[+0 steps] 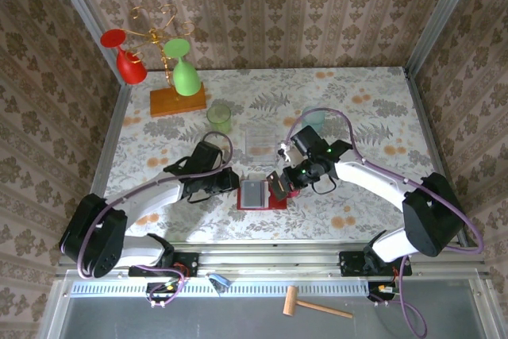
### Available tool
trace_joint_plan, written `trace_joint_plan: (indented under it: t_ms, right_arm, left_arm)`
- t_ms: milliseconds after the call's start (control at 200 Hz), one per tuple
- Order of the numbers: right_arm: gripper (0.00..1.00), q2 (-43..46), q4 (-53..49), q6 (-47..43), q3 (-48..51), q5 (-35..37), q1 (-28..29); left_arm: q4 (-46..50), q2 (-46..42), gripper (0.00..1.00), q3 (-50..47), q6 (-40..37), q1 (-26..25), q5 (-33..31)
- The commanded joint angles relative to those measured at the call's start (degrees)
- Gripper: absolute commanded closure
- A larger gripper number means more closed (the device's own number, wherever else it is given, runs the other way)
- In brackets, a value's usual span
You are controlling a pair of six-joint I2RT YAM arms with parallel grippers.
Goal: Take the credit cards out of the card holder
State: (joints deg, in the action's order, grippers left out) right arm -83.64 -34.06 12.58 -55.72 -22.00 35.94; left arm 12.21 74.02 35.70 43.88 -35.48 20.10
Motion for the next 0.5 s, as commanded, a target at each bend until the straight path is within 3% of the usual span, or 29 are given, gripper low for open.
trace_joint_plan:
  t_ms: [0,145,495]
  right_arm:
    - [1.0,-0.8,-9.6,-14.6,-3.4,5.8,1.3]
    - [1.0,-2.8,-14.3,-25.2,-6.8,8.5,1.8]
    - [1.0,-8.5,-20.9,-40.5,-16.0,11.0,2.0]
  left_arm:
    - [1.1,-1.8,0.83,-1.1,-0.6,0.7,-0.6]
    - [0.7,-2.6,0.77,-1.7,-0.4,1.1,-0.9]
    - [1.9,-7.0,0.65,-3.0,-1.6,5.8,-0.3]
